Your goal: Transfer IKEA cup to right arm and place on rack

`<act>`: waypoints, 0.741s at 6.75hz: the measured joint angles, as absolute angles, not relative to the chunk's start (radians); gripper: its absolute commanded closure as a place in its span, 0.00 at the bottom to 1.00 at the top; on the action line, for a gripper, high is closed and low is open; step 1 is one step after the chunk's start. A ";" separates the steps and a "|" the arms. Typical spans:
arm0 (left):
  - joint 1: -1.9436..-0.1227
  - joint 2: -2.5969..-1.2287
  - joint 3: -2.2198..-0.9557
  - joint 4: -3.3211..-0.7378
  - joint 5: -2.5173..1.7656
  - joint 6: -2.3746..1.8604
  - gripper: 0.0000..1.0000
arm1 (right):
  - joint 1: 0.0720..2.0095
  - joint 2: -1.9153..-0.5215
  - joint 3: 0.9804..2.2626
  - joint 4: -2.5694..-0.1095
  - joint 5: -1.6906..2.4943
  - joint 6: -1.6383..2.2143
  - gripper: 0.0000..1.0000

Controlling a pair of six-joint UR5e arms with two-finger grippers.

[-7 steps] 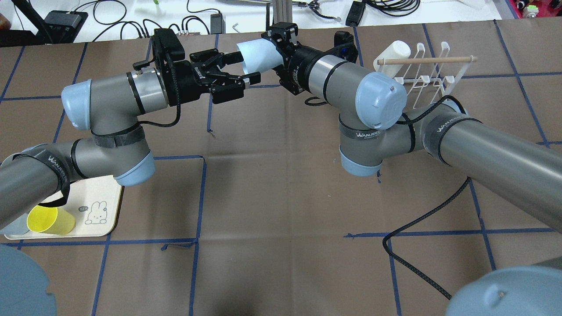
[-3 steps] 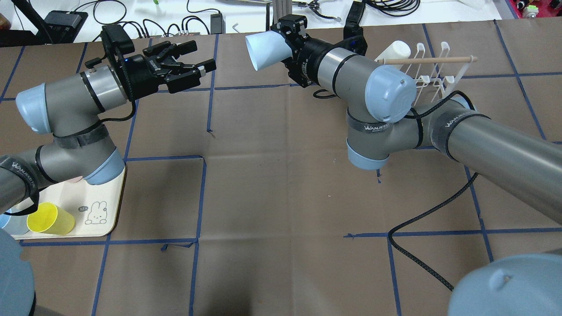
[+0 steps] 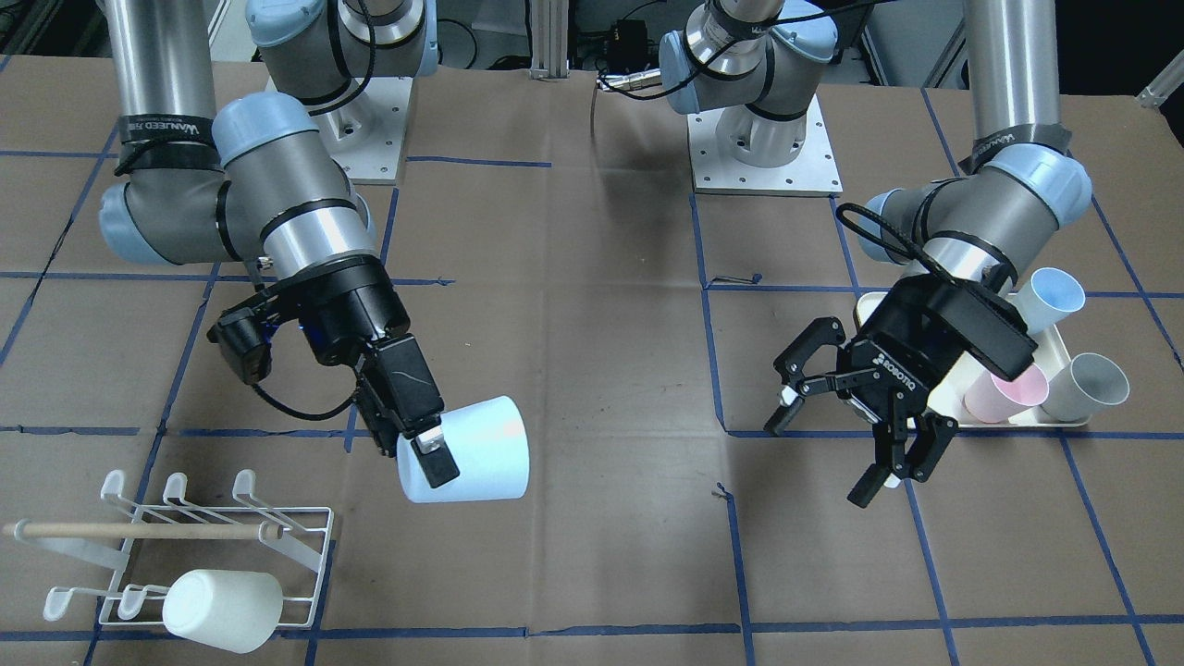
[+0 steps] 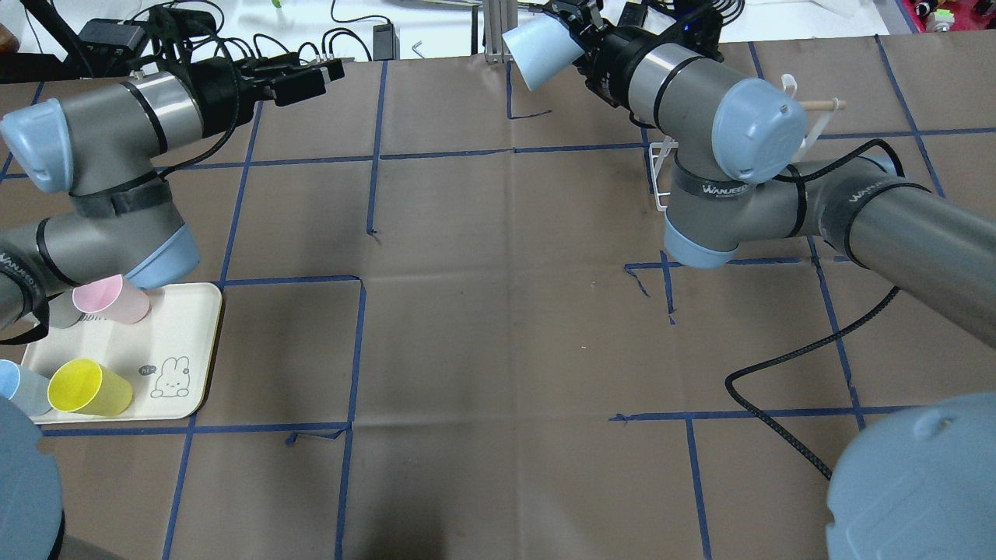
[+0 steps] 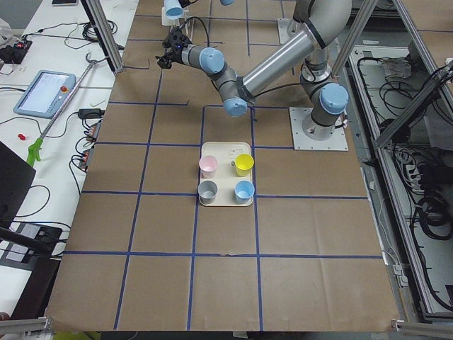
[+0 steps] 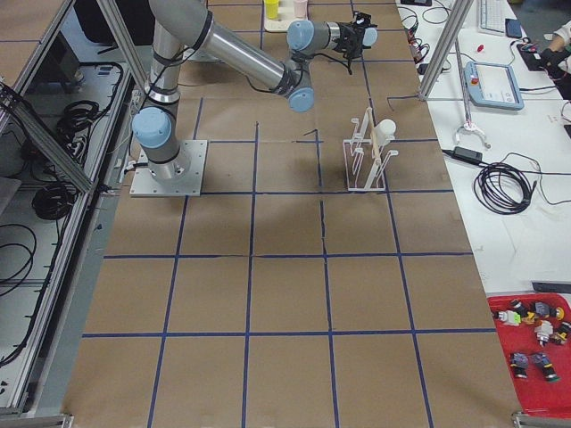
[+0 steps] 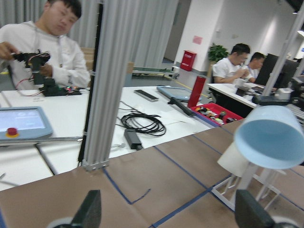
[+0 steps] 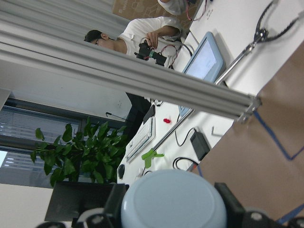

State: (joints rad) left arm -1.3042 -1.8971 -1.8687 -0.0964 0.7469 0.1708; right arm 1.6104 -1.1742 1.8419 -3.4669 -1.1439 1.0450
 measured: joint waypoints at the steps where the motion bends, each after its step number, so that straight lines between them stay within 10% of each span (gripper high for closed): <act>1: -1.346 -1.893 -1.789 -0.296 0.900 0.159 0.00 | 1.561 -1.174 1.841 -3.467 -1.143 0.869 0.64; 5: -1.481 -1.838 -1.556 -1.126 1.373 0.101 0.00 | 1.335 -1.171 1.839 -3.409 -1.129 0.194 0.67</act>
State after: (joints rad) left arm -1.4813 -1.8378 -1.5561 -1.1256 1.3725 0.1010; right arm 1.3346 -1.1712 1.8387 -3.4085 -1.1294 0.1936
